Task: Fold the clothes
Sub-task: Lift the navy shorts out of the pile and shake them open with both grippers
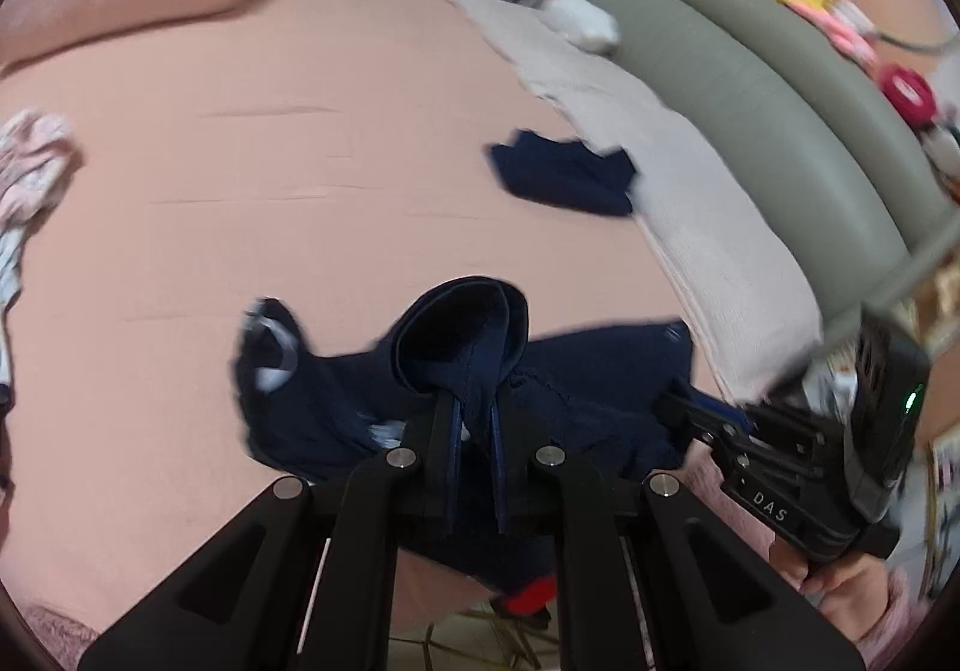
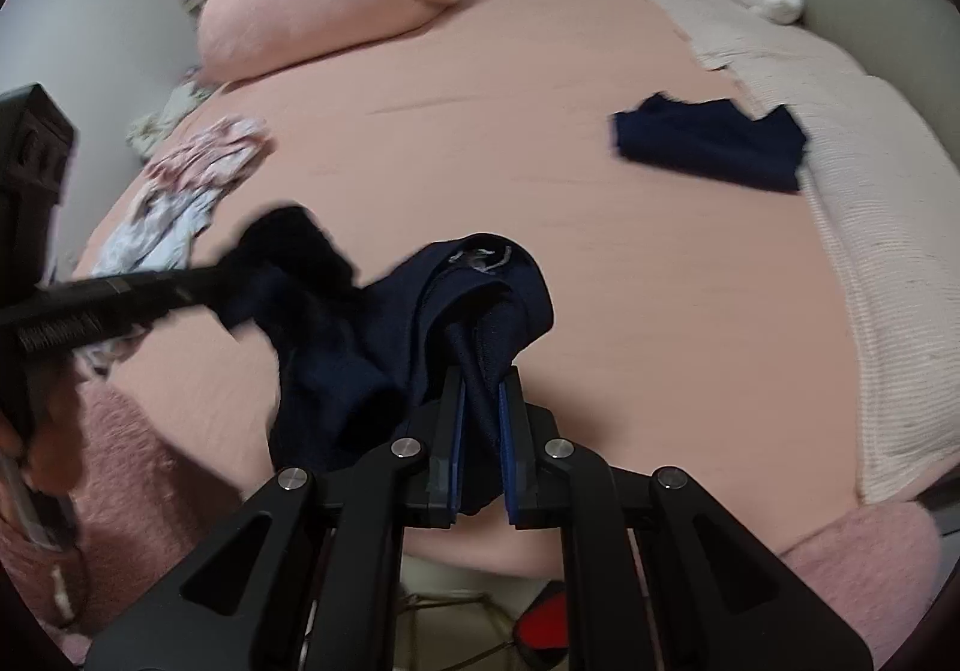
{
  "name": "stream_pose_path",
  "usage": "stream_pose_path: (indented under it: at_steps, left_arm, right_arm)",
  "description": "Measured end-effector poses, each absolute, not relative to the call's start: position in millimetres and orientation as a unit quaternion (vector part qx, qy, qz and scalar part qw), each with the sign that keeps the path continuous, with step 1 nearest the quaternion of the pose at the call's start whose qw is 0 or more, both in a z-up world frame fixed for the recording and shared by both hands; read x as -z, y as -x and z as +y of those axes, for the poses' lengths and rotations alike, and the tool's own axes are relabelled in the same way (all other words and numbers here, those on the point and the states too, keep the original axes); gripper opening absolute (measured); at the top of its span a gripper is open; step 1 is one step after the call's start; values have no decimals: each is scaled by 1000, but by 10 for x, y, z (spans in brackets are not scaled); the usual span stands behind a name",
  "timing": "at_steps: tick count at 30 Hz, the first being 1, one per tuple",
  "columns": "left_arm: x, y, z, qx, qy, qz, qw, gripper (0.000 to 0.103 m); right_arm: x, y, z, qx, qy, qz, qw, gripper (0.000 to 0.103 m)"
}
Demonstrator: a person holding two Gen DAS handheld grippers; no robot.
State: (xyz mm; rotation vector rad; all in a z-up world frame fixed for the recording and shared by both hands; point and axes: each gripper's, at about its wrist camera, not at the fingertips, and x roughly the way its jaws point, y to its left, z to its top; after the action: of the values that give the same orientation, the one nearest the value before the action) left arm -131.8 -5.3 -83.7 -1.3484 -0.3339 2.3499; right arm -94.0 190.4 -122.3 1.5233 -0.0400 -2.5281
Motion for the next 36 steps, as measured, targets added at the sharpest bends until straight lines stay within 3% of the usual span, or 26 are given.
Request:
stream_pose_path:
  at_steps: [4, 6, 7, 8, 10, 14, 16, 17, 19, 20, 21, 22, 23, 25, 28, 33, 35, 36]
  left_arm:
    - [1219, 1428, -441, -838, 513, -144, 118, 16]
    - [1376, 1332, -604, -835, 512, -174, 103, 51]
    - [1454, 1259, -692, -832, 509, -193, 101, 57]
    - [1531, 1185, -767, -830, 506, -212, 99, 57]
    - [1706, 1032, -841, -829, 501, -232, 91, 57]
    - [2042, 929, -779, -817, 529, -210, 95, 57]
    - [2103, 915, -668, -813, 535, -200, 113, 57]
    - [2096, 918, -633, -817, 531, -193, 116, 57]
    - [2046, 973, -524, -822, 527, -170, 131, 54]
    - [2002, 1036, -495, -824, 525, -159, 140, 44]
    - [1944, 1101, -473, -828, 521, -149, 147, 32]
    - [1841, 1173, -467, -837, 508, -143, 146, 32]
    - [1747, 1230, -460, -846, 494, -139, 144, 32]
    - [1546, 1344, -519, -867, 460, -144, 126, 33]
    - [1463, 1404, -649, -870, 457, -156, 104, 37]
    - [1863, 1390, -748, -851, 503, -141, 46, 39]
    - [2037, 1431, -737, -830, 527, -173, 65, 39]
    - [2083, 1443, -703, -824, 532, -180, 78, 39]
  right_arm:
    - [1344, 1004, 2206, 850, -523, -33, 56, 16]
    - [1459, 993, 2263, 841, -535, -54, 50, 24]
    - [1501, 970, 2281, 839, -538, -65, 49, 29]
    - [1532, 940, 2281, 837, -539, -75, 51, 34]
    - [1589, 852, 2259, 835, -541, -86, 55, 36]
    - [1615, 786, 2011, 828, -546, -78, 98, 40]
    - [1648, 766, 1721, 824, -548, -41, 137, 53]
    - [1669, 757, 1573, 821, -549, -22, 156, 65]
    - [1710, 739, 1278, 812, -550, 17, 194, 66]
    - [1793, 789, 1172, 807, -555, 35, 199, 61]
    - [1889, 850, 1075, 801, -561, 54, 200, 39]
    - [1963, 889, 1040, 803, -563, 81, 179, 27]
    - [1929, 957, 1059, 815, -552, 86, 155, 21]
    - [1800, 1074, 1142, 842, -523, 78, 106, 21]
    - [1712, 1065, 1187, 838, -529, 43, 124, 25]
    - [1579, 1038, 1251, 825, -541, -15, 163, 44]
    - [1752, 950, 1105, 804, -561, 9, 195, 58]
    - [1830, 917, 1024, 803, -563, 31, 192, 59]
